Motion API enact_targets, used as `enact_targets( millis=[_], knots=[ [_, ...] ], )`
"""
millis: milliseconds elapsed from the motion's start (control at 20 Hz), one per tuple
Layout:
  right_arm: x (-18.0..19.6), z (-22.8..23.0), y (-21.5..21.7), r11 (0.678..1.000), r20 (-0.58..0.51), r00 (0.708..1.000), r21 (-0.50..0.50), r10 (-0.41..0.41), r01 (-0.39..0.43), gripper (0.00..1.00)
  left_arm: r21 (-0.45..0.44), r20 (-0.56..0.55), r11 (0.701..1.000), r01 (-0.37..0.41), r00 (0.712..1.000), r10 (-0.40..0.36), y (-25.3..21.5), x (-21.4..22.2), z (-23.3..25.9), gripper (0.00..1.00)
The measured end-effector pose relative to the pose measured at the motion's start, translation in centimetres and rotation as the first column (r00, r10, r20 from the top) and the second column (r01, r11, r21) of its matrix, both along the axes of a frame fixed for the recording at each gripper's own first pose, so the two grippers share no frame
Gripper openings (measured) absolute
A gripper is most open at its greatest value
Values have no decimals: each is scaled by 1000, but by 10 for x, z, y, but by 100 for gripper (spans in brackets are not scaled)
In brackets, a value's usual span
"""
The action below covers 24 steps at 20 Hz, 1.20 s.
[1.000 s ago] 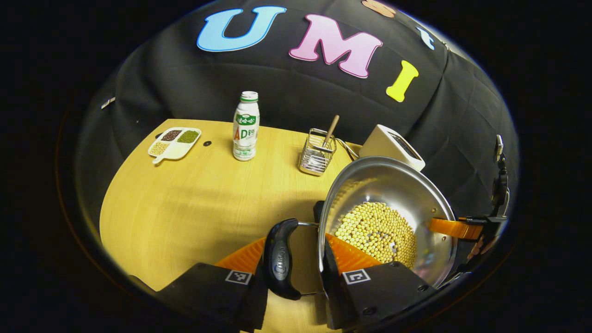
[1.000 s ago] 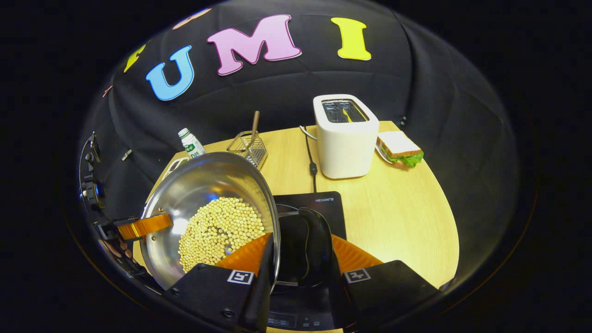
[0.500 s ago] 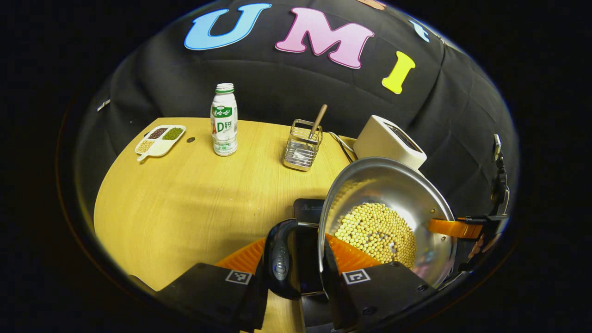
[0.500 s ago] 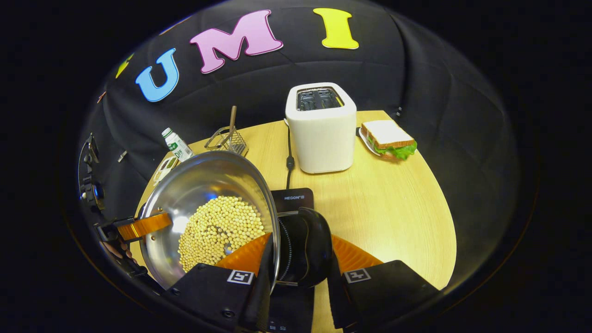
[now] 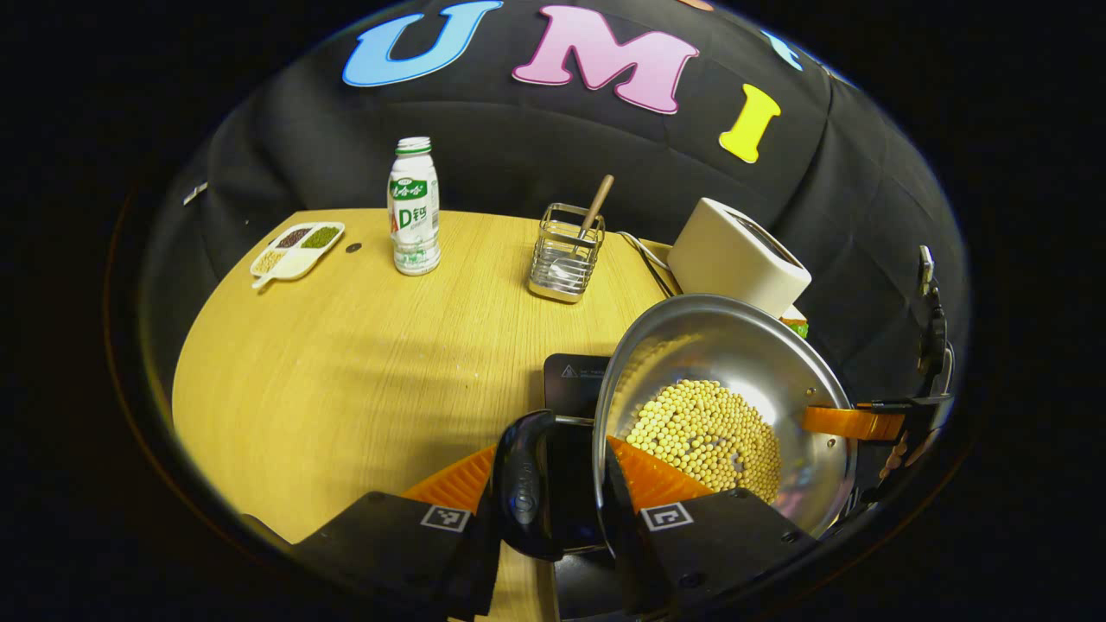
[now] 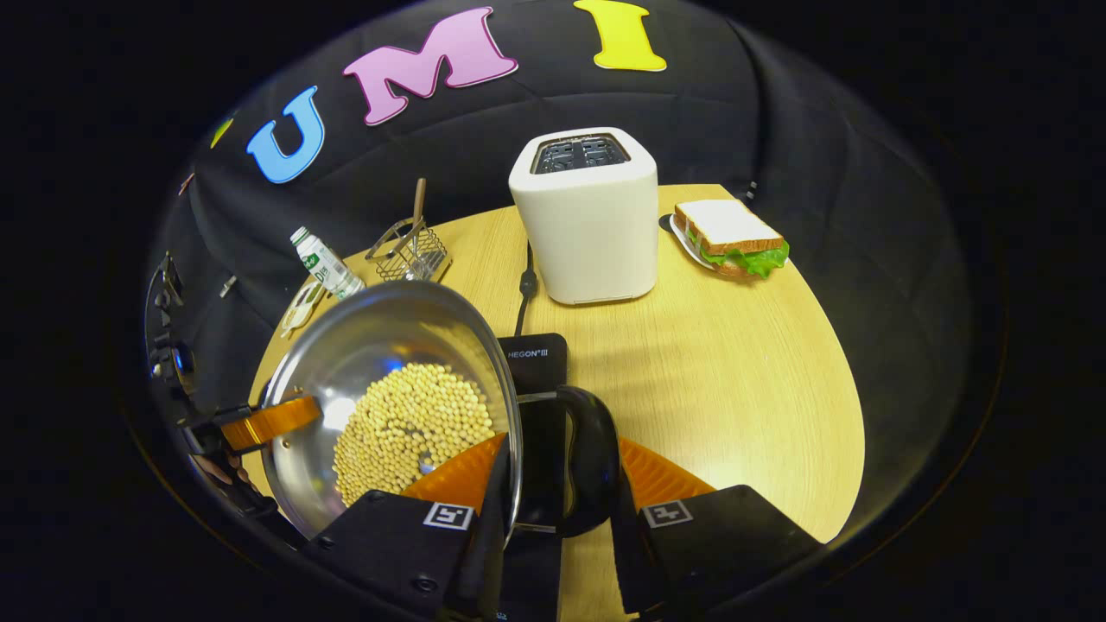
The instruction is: First push the handle of the pot to place it horizontally, then grasp the pot with both hands and set it on the induction cooktop.
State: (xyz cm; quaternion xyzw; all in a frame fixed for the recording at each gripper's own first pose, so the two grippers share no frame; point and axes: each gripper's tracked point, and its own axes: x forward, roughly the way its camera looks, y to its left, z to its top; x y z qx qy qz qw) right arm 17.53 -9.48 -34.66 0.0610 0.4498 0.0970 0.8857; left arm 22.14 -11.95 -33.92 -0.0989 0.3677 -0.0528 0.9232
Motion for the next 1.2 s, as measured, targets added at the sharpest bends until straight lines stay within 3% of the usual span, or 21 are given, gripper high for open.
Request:
enact_targets(
  millis=[250, 450, 600, 650, 750, 800, 900, 1000, 1100, 1200],
  knots=[
    [0, 2, 0, 1000, 14, 1000, 19, 11, -11, 58, 36, -22, 999, 12, 1000, -11, 0, -3, -6, 62],
    [0, 0, 3, 999, 0, 1000, 50, 8, -8, 59, 151, -85, 987, 57, 995, -44, 1, -8, -12, 70],
    [-2, 0, 2, 999, -6, 1000, 44, 5, -5, 60, 133, -99, 990, 37, 995, -24, 1, -13, -10, 74],
    [-3, 1, 0, 999, -3, 1000, 39, 4, -4, 65, 114, -101, 993, 25, 995, -13, 1, -17, -10, 74],
    [-6, 6, -1, 1000, 8, 1000, 31, -4, 4, 69, 72, -100, 997, 15, 995, -8, -3, -24, -6, 82],
    [-10, 9, -4, 1000, 15, 1000, 24, -10, 10, 72, 65, -97, 998, 16, 995, -9, -4, -27, -3, 90],
    [-16, 16, -10, 999, 29, 999, 5, -32, 31, 76, 68, -77, 997, 27, 997, -21, -5, -31, 4, 96],
    [-24, 25, -15, 998, 42, 998, -5, -54, 55, 83, 85, -47, 995, 43, 998, -39, -7, -32, 15, 95],
    [-33, 38, -23, 996, 65, 994, -27, -84, 86, 98, 110, -3, 992, 65, 998, -65, -9, -37, 30, 96],
    [-44, 53, -29, 992, 96, 988, -42, -117, 122, 99, 130, 63, 990, 53, 996, -61, -3, -47, 50, 96]
  ],
)
